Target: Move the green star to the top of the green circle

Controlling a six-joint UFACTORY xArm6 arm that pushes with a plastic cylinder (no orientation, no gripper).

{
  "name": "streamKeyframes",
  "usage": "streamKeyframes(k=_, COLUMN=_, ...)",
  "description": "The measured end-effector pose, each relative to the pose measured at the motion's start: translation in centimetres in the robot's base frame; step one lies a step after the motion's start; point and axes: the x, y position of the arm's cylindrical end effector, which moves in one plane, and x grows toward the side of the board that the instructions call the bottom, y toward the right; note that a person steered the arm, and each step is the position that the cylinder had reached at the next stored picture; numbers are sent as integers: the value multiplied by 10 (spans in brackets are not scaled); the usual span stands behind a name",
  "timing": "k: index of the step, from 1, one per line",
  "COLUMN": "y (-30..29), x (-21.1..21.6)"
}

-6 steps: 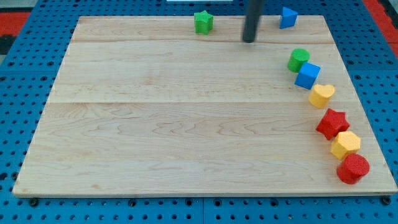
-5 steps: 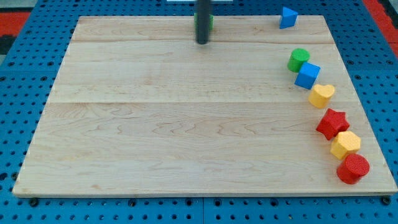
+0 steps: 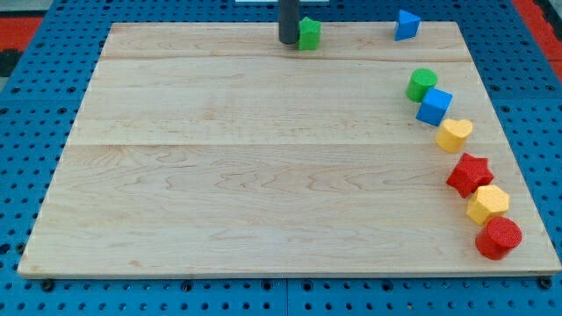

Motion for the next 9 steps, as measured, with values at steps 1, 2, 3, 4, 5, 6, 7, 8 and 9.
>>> streamKeyframes(k=1, y=-3, x=4)
streamKeyframes(k=2, y=-49, x=-10)
streamKeyframes(k=3, y=-34, x=-39)
streamKeyframes(k=4, y=12, x=-32)
streamKeyframes(k=5, y=47, x=-13)
streamKeyframes(k=6, y=76, x=3)
streamKeyframes(k=7, y=76, x=20)
streamKeyframes(k=8, y=71, x=39)
streamKeyframes(k=9, y=107, x=44)
